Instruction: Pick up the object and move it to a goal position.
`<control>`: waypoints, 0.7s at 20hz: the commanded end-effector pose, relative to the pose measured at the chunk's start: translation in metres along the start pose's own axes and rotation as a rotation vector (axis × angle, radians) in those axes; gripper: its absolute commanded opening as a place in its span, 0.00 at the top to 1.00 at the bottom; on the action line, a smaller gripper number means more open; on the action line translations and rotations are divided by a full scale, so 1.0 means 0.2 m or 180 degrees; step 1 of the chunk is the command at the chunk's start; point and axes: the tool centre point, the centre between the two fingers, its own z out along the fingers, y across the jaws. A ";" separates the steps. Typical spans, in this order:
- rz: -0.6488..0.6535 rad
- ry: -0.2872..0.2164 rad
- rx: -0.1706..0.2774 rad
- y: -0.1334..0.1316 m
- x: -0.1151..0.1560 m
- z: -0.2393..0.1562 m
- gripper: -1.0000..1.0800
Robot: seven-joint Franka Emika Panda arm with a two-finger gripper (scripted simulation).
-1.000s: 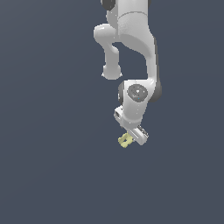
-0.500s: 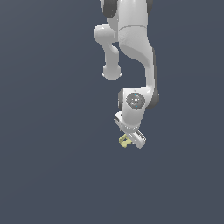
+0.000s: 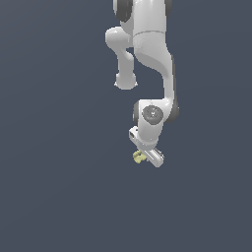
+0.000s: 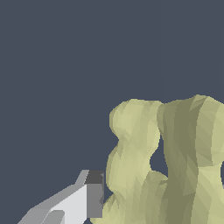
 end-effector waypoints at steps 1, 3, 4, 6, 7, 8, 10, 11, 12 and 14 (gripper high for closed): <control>0.0008 -0.0006 -0.0019 0.01 0.00 0.01 1.00; 0.0008 -0.0006 -0.0019 0.01 0.00 0.01 1.00; 0.0006 -0.0006 -0.0017 0.01 0.00 0.01 1.00; 0.0006 -0.0006 -0.0017 0.02 0.01 0.01 1.00; 0.0006 -0.0006 -0.0017 0.02 0.01 0.00 1.00; 0.0006 -0.0006 -0.0017 0.03 0.02 -0.01 1.00; 0.0006 -0.0006 -0.0017 0.05 0.04 -0.03 1.00; 0.0006 -0.0006 -0.0017 0.06 0.06 -0.05 1.00; 0.0006 -0.0006 -0.0017 0.08 0.08 -0.07 1.00; 0.0007 -0.0007 -0.0017 0.11 0.12 -0.11 1.00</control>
